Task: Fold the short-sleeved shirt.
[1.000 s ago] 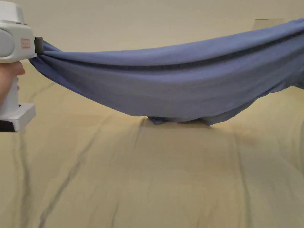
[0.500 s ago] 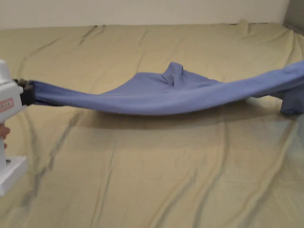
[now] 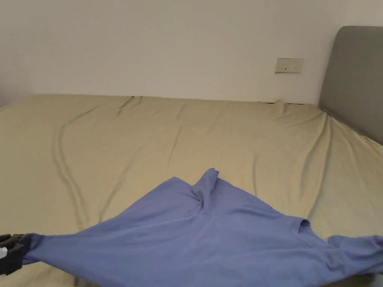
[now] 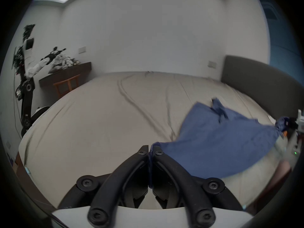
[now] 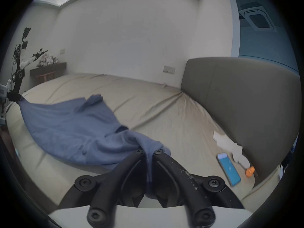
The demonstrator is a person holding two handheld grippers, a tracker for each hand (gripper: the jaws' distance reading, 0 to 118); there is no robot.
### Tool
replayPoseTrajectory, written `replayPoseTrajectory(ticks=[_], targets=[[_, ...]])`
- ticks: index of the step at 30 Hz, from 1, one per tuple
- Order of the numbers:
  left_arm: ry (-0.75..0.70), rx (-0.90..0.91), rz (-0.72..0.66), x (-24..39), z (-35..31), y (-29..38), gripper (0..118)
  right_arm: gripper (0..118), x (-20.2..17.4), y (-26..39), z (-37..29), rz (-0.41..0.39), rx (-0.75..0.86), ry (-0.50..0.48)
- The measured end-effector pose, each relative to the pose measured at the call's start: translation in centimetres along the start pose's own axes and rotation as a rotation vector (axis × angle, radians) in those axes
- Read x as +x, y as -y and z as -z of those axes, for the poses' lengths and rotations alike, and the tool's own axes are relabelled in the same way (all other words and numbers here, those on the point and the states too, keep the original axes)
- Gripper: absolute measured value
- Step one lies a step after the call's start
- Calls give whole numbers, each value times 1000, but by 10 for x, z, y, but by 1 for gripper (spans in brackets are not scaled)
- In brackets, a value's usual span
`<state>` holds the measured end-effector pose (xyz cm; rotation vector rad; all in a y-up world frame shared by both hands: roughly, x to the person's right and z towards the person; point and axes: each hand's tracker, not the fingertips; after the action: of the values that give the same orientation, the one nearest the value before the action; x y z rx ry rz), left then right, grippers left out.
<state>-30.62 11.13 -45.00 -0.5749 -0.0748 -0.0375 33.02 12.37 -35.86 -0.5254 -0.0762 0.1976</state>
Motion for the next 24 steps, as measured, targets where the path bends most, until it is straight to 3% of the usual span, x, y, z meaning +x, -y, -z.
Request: replayPoseTrajectory(ticks=[6, 7, 8, 9, 10, 11, 13, 15, 16, 17, 18, 19, 20, 21, 23, 24], targets=[[-26, -92, 21, -7, 1, 36, 3, 7, -4, 42, 13, -24, -112, 20], [-13, -134, -8, -8, 3, 39, 17, 8, 3, 50, 22, 18, -141, -6], [-50, -147, -2, -9, 4, 40, 46, 10, 6, 52, 24, 40, -158, -17], [-145, -102, 47, -10, 1, 41, 84, 17, 7, 52, 22, 52, -162, -5], [-215, -9, 72, -14, -5, 38, 116, 42, 9, 50, 17, 93, -165, 17], [-208, 11, 43, -17, -15, 29, 118, 69, 14, 46, 11, 128, -147, 34], [-154, 75, -70, -17, -48, 5, 113, 108, 16, 32, -11, 231, -87, 45], [-151, 131, -132, -16, -77, -14, 108, 107, 10, 10, -38, 278, -7, 27], [-155, 142, -146, -10, -93, -27, 91, 105, 3, -4, -52, 294, 8, 50], [-150, 162, -137, -3, -108, -39, 67, 97, -4, -20, -63, 291, 10, 45], [-136, 215, -119, 1, -120, -47, 32, 80, -10, -32, -74, 290, 54, 23], [-142, 274, -105, 9, -134, -54, 0, 49, -26, -45, -87, 274, 175, -16], [-175, 333, -144, 14, -144, -59, 0, 22, -38, -54, -93, 275, 257, -24], [-203, 365, -189, 16, -152, -62, 0, 22, -50, -60, -94, 276, 295, -18], [-91, 368, -259, 23, -161, -62, 0, 6, -82, -74, -86, 240, 313, 12], [-54, 314, -239, 27, -159, -62, 0, 5, -92, -80, -81, 215, 316, -25]])
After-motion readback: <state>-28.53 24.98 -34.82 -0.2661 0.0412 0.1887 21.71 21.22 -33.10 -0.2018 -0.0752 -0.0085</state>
